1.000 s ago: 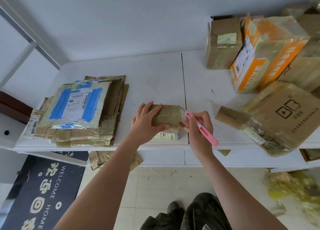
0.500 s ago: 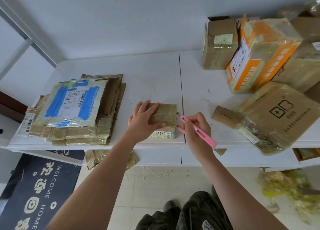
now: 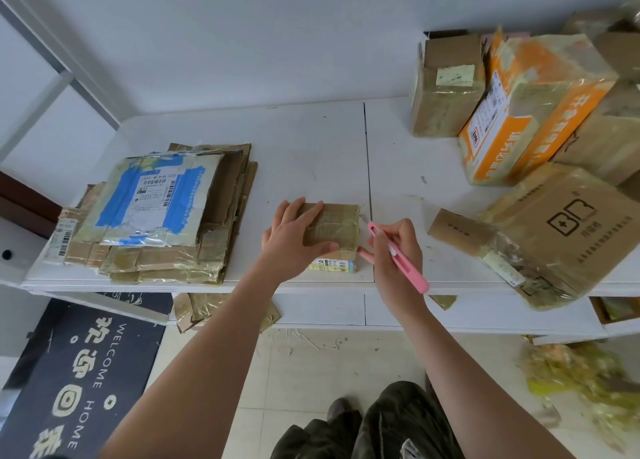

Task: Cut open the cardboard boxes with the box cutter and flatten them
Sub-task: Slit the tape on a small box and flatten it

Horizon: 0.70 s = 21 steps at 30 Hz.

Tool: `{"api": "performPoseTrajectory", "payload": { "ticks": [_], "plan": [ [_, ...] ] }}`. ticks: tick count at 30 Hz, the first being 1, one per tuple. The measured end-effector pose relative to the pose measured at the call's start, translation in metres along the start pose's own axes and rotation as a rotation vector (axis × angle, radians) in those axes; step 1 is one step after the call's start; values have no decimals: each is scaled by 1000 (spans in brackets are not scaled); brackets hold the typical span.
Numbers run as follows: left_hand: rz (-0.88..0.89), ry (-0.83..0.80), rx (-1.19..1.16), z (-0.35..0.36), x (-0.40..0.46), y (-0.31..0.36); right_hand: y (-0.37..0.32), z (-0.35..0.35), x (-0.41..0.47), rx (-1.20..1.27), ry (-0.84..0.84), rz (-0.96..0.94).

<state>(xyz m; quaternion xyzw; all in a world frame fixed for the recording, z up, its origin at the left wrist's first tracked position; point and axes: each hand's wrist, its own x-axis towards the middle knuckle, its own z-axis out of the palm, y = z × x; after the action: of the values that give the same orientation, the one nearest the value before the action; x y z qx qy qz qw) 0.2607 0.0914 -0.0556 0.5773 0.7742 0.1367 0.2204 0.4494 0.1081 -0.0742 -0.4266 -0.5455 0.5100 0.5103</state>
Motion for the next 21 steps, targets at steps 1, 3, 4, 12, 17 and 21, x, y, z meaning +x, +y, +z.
{"api": "performPoseTrajectory", "payload": {
  "ticks": [1, 3, 4, 12, 17, 21],
  "plan": [
    [1, 0, -2, 0, 0, 0, 1, 0, -1, 3, 6, 0],
    [3, -1, -8, 0, 0, -1, 2, 1, -1, 0, 15, -2],
    [3, 0, -8, 1, 0, -1, 2, 2, -1, -1, 16, -3],
    [5, -1, -5, 2, 0, -2, 3, 5, -1, -1, 92, 0],
    [2, 0, -2, 3, -1, -3, 2, 6, 5, -46, 96, 6],
    [3, -1, 0, 2, -1, -2, 0, 7, 7, -63, 64, 13]
  ]
}}
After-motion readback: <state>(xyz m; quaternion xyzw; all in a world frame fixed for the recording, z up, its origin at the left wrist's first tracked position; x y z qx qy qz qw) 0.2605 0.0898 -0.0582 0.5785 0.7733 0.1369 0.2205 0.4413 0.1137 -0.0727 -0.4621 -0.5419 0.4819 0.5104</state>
